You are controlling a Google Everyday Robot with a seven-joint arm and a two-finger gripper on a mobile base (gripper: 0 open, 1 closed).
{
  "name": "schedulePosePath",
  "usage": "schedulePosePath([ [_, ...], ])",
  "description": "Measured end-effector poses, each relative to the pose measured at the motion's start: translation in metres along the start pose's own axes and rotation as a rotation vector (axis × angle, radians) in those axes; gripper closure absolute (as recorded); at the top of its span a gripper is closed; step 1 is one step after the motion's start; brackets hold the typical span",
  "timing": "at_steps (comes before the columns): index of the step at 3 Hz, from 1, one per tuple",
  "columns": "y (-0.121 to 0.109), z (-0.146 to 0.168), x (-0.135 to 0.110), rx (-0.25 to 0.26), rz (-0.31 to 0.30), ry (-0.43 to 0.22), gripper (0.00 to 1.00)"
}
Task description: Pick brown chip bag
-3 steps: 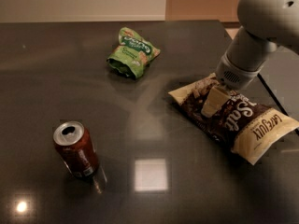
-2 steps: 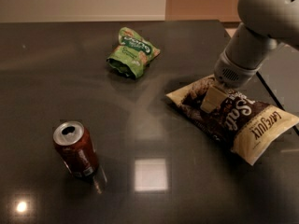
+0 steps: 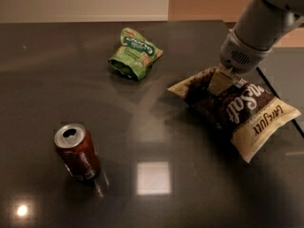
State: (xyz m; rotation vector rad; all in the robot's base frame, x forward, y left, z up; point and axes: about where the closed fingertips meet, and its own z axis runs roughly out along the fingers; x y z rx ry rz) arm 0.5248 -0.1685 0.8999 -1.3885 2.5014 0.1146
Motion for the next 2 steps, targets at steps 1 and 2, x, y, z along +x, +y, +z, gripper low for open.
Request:
schedulePosePath([
  [1, -0.001, -0.033, -0.012, -0.007, -0.042, -0.019, 1.0],
  [2, -0.013, -0.094, -0.039, -0.019, -0.113, -0.091, 1.0],
])
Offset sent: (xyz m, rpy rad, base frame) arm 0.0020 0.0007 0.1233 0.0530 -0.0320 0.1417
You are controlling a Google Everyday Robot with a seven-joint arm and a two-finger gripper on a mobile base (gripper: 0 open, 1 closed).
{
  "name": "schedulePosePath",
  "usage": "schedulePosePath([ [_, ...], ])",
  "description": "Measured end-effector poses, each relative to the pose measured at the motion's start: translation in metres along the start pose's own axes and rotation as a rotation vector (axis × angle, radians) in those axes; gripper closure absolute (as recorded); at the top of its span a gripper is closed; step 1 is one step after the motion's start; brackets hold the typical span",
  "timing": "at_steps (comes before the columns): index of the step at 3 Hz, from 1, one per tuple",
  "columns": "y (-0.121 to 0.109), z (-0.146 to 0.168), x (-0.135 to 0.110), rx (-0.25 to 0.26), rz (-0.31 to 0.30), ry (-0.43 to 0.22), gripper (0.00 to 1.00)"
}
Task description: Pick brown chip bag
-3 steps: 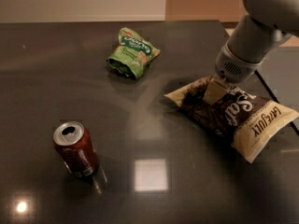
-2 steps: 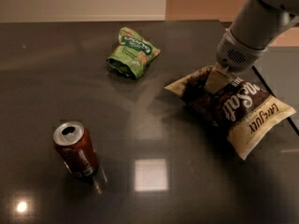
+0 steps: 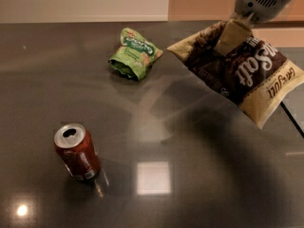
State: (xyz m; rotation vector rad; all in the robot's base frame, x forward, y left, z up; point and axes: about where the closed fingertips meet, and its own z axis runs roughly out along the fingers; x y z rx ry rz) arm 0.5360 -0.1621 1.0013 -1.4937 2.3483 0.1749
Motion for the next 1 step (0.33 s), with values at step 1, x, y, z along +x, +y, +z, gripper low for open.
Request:
schedulePosePath([
  [1, -0.006, -0.0044, -0.0078, 0.027, -0.003, -0.027, 1.0],
])
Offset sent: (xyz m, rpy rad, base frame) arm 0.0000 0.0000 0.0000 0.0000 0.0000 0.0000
